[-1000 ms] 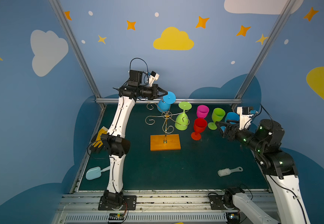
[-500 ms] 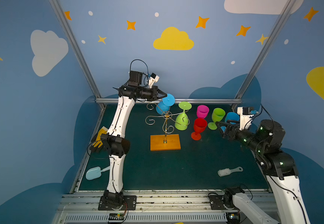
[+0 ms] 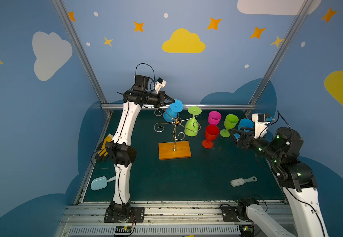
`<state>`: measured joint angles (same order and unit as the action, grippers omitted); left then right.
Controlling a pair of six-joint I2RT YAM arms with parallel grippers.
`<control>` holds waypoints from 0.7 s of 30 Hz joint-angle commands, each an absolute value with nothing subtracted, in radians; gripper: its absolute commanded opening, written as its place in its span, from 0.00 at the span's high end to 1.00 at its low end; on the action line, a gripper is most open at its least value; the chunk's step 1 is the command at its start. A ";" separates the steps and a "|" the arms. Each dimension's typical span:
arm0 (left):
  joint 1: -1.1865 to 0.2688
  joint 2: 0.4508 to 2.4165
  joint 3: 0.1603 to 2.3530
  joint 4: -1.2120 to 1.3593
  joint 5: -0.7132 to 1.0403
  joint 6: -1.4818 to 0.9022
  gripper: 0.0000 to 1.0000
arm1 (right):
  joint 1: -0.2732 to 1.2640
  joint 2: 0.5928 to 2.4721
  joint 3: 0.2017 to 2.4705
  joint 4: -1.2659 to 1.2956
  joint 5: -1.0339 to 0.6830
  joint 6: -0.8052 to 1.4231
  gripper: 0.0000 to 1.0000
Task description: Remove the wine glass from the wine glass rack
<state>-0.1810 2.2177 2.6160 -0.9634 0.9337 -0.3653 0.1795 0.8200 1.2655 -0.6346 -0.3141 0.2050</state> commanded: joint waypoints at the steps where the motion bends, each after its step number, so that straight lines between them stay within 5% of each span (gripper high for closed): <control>1: -0.165 2.163 2.593 -0.932 0.967 -0.365 0.97 | 0.181 0.810 1.275 -0.647 -0.306 0.207 0.26; 21: -0.148 2.143 2.594 -0.893 1.004 -0.408 0.97 | 0.182 0.810 1.275 -0.649 -0.305 0.208 0.26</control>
